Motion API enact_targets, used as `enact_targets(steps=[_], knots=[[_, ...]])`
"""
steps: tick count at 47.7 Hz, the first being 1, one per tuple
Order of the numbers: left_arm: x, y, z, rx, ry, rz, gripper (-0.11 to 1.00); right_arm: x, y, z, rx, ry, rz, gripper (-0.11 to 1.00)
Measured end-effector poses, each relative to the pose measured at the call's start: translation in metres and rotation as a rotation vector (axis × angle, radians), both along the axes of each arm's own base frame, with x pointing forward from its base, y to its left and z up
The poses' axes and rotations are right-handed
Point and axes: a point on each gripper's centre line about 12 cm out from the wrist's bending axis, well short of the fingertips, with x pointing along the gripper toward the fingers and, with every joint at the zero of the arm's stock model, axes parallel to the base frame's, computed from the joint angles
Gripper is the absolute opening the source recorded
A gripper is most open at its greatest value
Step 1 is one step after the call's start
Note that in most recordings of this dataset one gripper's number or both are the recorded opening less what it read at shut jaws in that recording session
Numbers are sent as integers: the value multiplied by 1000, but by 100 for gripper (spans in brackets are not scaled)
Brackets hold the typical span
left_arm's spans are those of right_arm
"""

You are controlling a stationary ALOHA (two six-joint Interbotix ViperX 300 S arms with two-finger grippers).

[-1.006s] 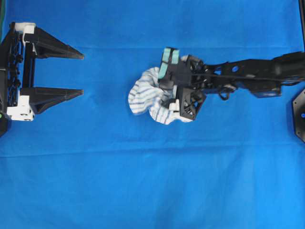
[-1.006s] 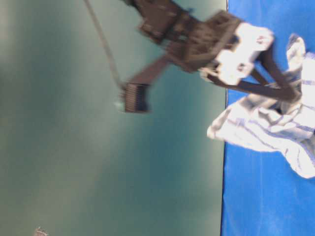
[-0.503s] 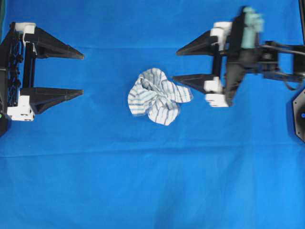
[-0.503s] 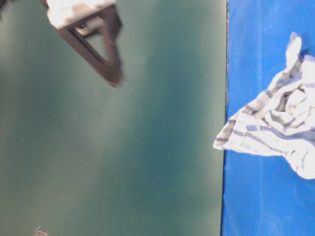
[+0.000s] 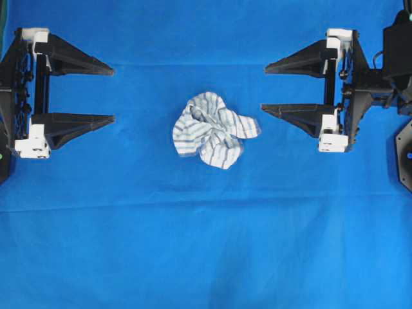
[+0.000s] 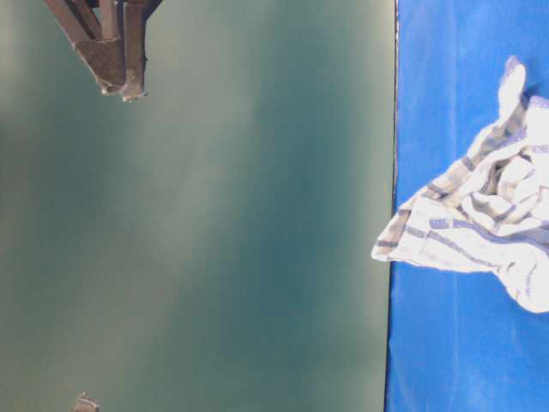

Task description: Hand over the towel.

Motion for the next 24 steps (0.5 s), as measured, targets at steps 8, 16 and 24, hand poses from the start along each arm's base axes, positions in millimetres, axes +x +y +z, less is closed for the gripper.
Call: enact_targets(steps=[8,16,24], knots=[[-5,0,0,0,2,0,90,-11,1,2,-2,8,0,72],[-32,-4,3,26,-12,-13,90,-49,5,11,2,-11,3,72],[-69,-7,-10,69,-27,-14,90,-96,11,2,4,-48,5,72]])
